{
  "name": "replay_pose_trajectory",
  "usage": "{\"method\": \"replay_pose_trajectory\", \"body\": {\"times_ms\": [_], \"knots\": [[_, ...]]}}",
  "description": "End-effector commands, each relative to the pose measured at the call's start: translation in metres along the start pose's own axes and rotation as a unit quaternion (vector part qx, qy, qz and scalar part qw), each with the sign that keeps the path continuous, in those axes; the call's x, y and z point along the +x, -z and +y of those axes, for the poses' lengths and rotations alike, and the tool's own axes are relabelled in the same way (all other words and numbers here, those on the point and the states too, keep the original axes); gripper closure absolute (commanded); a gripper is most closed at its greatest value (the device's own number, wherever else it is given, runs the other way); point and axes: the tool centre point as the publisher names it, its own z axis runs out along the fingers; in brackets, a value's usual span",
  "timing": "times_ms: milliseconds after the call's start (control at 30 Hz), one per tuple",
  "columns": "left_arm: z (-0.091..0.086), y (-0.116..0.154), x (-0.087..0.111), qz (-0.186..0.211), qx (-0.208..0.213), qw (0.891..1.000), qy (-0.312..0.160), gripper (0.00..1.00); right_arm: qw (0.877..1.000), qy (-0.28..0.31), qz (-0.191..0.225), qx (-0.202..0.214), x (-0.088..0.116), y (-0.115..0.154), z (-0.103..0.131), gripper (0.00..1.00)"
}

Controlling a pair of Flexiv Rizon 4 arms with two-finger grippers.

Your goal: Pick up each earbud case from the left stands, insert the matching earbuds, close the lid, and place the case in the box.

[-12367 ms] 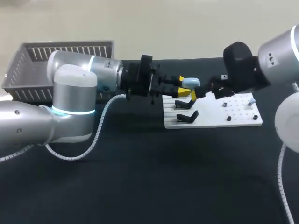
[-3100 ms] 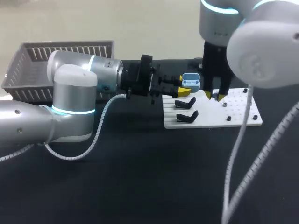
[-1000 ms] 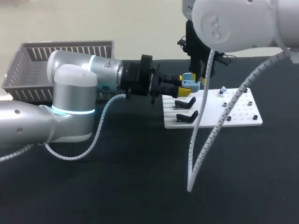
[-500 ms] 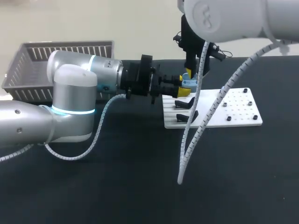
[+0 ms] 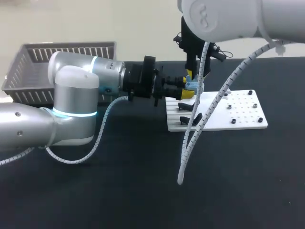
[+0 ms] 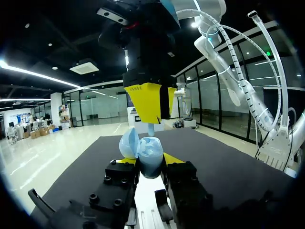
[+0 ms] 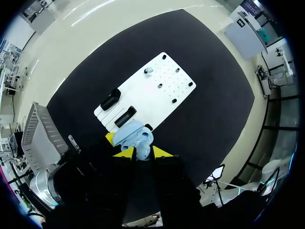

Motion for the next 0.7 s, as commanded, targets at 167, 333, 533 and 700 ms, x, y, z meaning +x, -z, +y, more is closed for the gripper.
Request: {"method": "replay_pose_trajectory", "body": {"times_ms": [167, 333, 533, 700], "knots": [[-0.0008, -0.0001, 0.0010, -0.001, -0.002, 1.000, -0.002, 1.00, 1.000, -0.004, 0.006, 0.005, -0.0024, -0.0032, 0.0008, 1.00], [-0.0008, -0.0001, 0.0010, -0.001, -0.002, 1.000, -0.002, 1.00, 1.000, -0.002, 0.004, 0.005, -0.0031, -0.0067, 0.0006, 1.00], [-0.0008, -0.0001, 0.0010, -0.001, -0.002, 1.000, -0.002, 1.00, 1.000, -0.002, 0.003, 0.004, -0.0052, -0.0081, 0.0002, 1.00], [-0.0008, -0.0001, 0.0010, -0.001, -0.002, 1.000, -0.002, 1.00, 1.000, -0.003, 0.003, 0.002, -0.0081, -0.0100, -0.0004, 1.00]]}}
